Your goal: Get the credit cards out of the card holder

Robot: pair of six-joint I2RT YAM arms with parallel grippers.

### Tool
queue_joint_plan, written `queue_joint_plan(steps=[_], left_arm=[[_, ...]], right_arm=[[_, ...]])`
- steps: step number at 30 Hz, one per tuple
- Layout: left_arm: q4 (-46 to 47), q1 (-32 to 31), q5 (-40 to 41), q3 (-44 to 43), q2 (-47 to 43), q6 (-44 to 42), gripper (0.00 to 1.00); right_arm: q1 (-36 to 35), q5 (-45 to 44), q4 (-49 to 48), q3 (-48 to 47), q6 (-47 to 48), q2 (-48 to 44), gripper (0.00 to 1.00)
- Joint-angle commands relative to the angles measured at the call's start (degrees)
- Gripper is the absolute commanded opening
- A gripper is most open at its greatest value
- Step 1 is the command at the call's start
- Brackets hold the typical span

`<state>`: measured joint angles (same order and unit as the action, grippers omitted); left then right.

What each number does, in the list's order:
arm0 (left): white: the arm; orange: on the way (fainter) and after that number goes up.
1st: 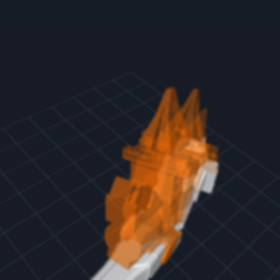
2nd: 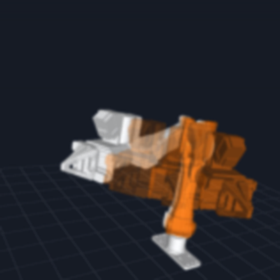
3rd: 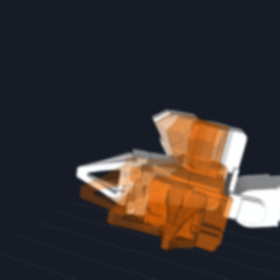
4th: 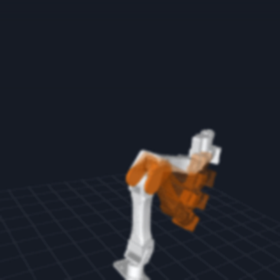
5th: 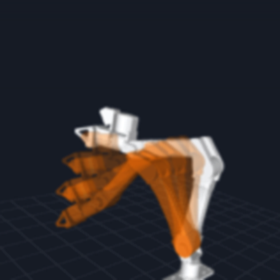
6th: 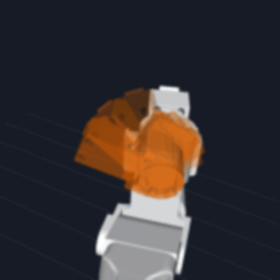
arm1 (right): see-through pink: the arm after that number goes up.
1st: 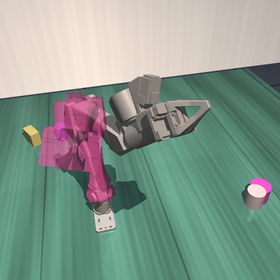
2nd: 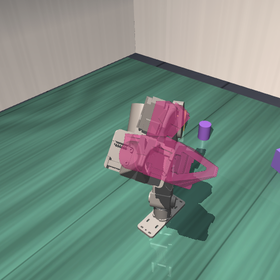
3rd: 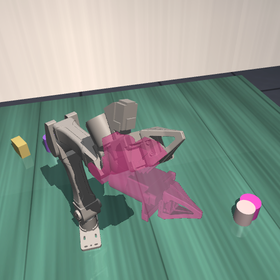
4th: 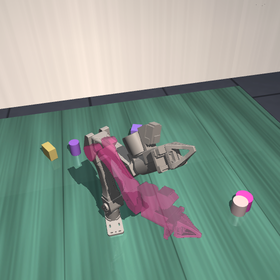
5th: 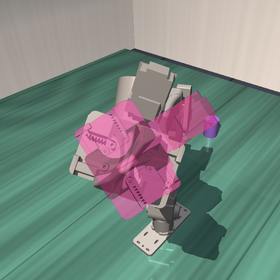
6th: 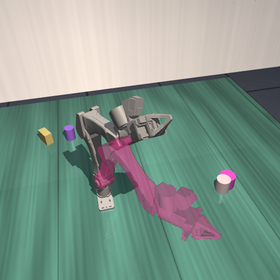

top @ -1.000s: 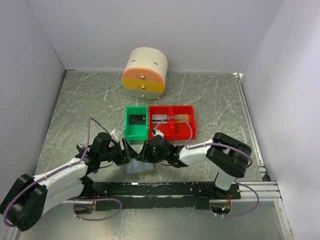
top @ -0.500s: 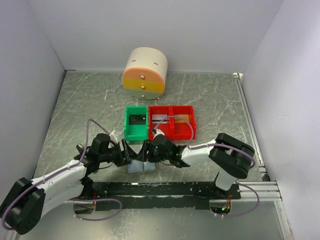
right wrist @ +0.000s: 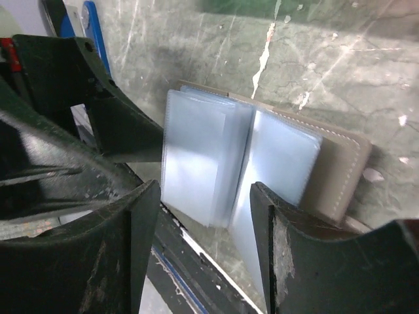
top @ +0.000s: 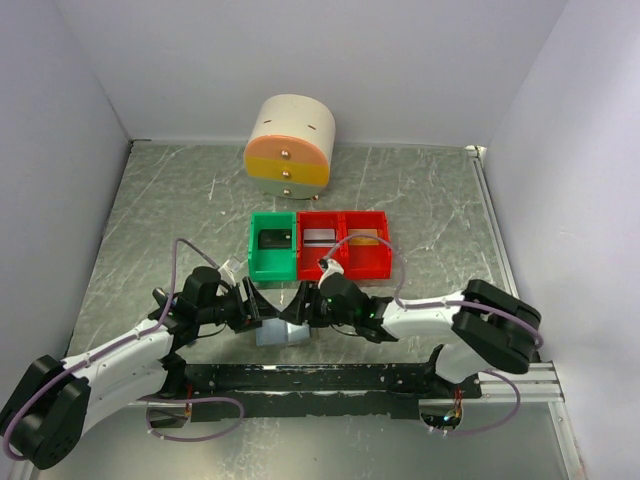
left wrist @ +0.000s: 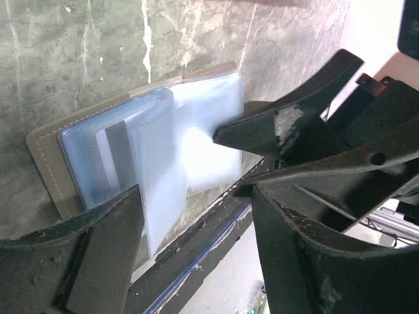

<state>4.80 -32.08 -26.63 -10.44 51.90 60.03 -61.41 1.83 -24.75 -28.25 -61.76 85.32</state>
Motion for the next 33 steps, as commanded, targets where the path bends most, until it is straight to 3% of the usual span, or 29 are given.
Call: queue_joint_plan(steps=[1, 9, 13, 16, 28, 33], left_arm=[[-0.4, -0.3, 1.4, -0.9, -0.1, 0.1, 0.74], [0.4, -0.5, 0.5, -3.2, 1.4, -1.4, 0.74], [-3.3, -2.3, 2.1, -7.9, 4.5, -4.7, 0.74], [0.2, -3.3, 1.0, -8.6, 7.0, -3.9, 0.74], [7.9, -12.7, 3.9, -12.1, 20.1, -1.1, 0.74], [4.3, -15.5, 8.8, -16.0, 20.8, -1.5, 0.77]], right_arm=[[-0.5, -6.9, 3.5, 1.5, -2.2, -7.7, 0.58], [-0.4, -24.7, 26.2, 2.0, -6.1, -23.3, 0.58], [0.2, -27.8, 34.1, 0.6, -6.0, -27.2, 0.58], [0.6, -29.1, 38.1, -0.3, -6.0, -28.7, 0.58], [0.8, -30.5, 41.3, 1.6, -8.5, -34.6, 0.58], [0.8, -29.7, 41.5, 2.1, -9.0, -34.8, 0.58]])
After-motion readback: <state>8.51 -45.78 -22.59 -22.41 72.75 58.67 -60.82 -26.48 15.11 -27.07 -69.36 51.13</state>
